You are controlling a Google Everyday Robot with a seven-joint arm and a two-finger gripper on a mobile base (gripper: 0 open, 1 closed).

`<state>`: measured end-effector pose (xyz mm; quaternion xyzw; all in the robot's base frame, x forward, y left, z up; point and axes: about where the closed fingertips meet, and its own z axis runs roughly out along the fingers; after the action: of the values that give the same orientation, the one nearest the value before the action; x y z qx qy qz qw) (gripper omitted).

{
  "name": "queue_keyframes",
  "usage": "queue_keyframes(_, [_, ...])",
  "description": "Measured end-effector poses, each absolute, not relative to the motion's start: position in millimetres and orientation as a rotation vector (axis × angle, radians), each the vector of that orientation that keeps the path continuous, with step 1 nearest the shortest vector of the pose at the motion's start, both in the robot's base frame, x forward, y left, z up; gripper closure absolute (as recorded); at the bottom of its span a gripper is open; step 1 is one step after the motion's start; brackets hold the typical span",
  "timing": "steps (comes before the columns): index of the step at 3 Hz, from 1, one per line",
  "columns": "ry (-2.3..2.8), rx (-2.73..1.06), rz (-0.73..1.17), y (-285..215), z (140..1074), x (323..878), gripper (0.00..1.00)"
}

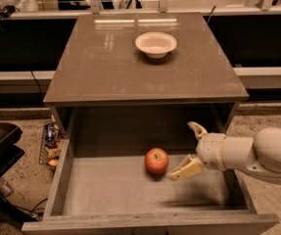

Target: Pick apple from top drawer and place on counter

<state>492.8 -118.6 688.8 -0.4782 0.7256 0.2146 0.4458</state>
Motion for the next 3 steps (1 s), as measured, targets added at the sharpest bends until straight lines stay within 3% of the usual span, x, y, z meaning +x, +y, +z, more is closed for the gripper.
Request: queue_keyframes(3, [1.72, -1.269, 0.669, -80, 643, 487, 0.0])
